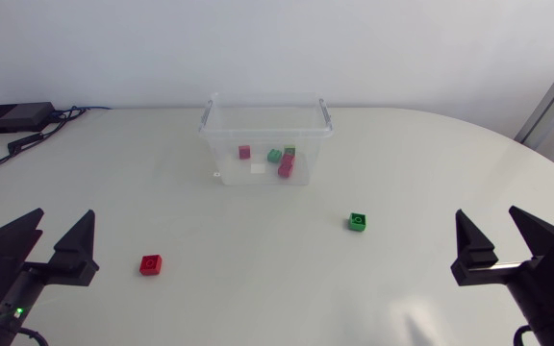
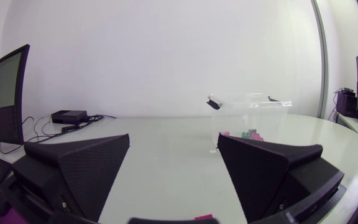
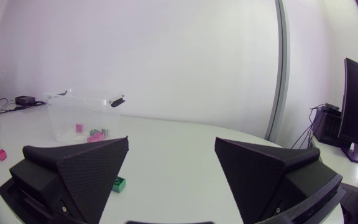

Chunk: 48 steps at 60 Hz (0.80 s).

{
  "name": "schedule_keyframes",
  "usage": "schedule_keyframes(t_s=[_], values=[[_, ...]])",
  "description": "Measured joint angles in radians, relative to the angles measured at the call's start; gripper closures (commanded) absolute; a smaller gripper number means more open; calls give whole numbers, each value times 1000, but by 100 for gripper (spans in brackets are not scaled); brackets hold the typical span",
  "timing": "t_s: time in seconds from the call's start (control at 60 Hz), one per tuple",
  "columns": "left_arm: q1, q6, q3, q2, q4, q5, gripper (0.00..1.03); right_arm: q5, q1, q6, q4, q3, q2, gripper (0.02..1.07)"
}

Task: Place the duplo bricks in the container

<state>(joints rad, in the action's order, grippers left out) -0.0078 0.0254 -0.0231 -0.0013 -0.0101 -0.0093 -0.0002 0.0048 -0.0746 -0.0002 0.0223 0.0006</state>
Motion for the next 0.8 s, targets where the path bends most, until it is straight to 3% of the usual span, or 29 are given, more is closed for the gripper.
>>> schedule_keyframes(t_s=[0.417, 0.55, 0.65, 0.8], values=[[7, 0, 0, 0, 0, 0, 5, 0, 1, 0, 0, 0, 0, 7], [8, 0, -23, 0, -64, 0, 5, 0, 7, 0, -4, 0, 0, 7], [8, 0, -82, 45, -97, 0, 5, 0, 8, 0, -30, 13, 0, 7], [13, -8, -258, 264, -164, -1, 5, 0, 16, 0, -34, 89, 57, 7]])
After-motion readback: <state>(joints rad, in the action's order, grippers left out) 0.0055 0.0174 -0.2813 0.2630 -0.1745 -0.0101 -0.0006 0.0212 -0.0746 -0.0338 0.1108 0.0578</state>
